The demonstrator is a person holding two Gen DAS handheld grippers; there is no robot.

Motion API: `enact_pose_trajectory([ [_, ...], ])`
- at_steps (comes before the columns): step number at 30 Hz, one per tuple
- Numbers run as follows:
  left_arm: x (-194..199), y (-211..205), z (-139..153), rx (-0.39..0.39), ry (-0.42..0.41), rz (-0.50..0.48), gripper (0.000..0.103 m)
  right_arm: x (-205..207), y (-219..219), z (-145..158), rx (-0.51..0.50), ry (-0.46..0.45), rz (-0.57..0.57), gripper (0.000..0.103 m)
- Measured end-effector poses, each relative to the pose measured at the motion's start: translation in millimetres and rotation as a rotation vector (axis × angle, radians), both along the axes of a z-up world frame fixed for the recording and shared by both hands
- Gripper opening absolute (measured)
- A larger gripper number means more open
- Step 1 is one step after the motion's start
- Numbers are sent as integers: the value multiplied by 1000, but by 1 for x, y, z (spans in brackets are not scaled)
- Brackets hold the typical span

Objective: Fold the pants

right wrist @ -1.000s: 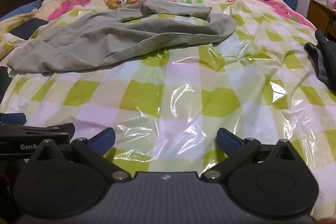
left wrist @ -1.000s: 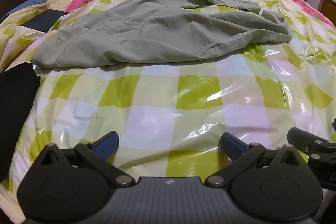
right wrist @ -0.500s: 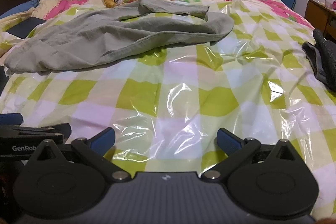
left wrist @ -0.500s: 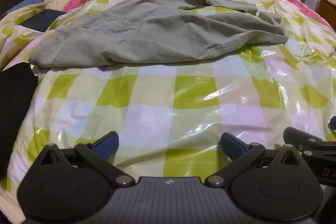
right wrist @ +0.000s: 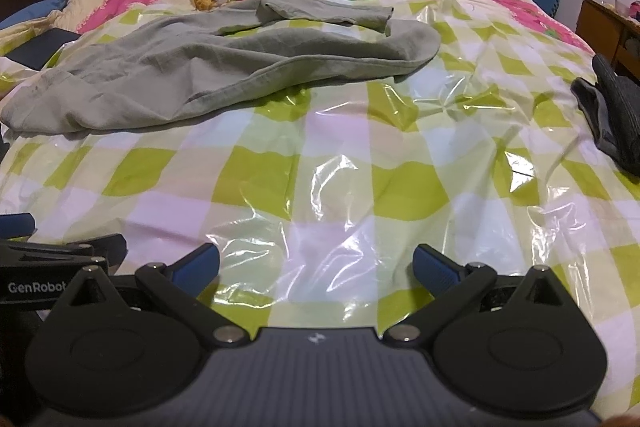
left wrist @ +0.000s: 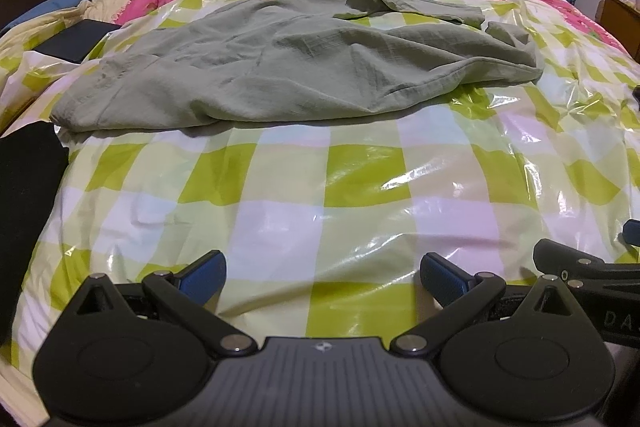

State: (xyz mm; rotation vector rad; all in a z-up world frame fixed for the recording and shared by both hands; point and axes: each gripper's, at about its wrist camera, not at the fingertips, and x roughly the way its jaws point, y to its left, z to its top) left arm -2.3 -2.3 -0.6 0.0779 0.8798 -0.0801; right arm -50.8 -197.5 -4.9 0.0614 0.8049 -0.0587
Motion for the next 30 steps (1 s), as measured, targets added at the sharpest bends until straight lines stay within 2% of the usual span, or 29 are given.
enact_pose_trajectory([
  [30,0,-2,-4,9,3,0,103,2,-1,-6,15,10,-3,102],
])
